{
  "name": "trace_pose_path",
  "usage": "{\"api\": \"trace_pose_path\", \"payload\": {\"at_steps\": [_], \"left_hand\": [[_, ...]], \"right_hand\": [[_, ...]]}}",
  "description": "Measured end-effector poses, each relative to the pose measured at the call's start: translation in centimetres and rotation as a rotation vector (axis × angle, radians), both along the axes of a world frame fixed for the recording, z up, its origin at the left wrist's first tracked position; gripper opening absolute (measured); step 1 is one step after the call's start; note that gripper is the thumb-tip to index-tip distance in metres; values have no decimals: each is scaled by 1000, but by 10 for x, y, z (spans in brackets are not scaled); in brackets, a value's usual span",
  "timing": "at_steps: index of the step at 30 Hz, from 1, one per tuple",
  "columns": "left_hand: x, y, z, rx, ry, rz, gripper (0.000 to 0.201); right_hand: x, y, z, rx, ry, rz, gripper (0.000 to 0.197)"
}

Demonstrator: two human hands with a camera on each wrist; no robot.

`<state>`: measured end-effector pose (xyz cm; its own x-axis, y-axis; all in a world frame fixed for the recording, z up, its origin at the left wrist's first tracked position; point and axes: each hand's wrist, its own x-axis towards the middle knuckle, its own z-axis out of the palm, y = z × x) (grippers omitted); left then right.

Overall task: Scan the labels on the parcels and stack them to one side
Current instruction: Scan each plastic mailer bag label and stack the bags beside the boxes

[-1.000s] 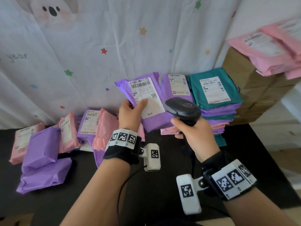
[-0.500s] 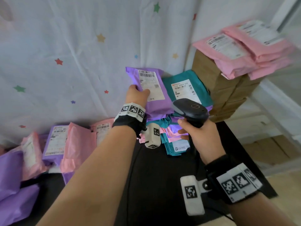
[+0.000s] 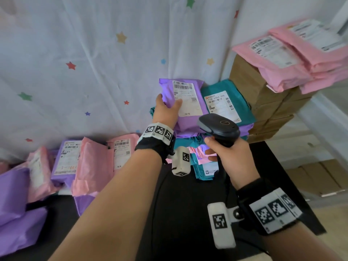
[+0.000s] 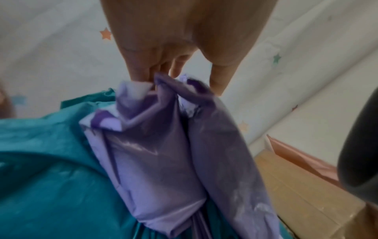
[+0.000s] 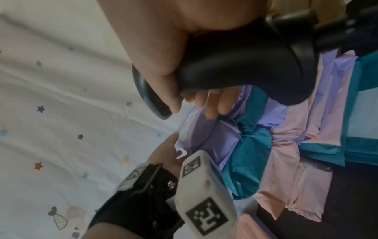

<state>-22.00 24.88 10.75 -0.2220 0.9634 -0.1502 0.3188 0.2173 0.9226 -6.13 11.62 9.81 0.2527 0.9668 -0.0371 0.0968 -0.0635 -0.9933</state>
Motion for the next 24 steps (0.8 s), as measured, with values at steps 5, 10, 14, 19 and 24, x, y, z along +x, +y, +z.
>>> {"api": "trace_pose_path", "payload": {"at_steps": [5,10,14,19,24], "left_hand": [[-33,-32,-6,70,55,52,48],[-101,-94,-34,92,242,132,26],[-163,-137,-63,-15,529,310,34],[-228,-157,-89,-251,573,387,56],[-242,-151,-103,-349,538,241,62]], "right_hand": [[-23,-3,-3,-6,-2,61,10],[-69,-10,-15,-8,14,173,8],[-112,-18,-33,-76,11,229,4],[-153,-24,-54,-166,14,271,6],[-172,-26,-62,-193,-6,283,8]]}}
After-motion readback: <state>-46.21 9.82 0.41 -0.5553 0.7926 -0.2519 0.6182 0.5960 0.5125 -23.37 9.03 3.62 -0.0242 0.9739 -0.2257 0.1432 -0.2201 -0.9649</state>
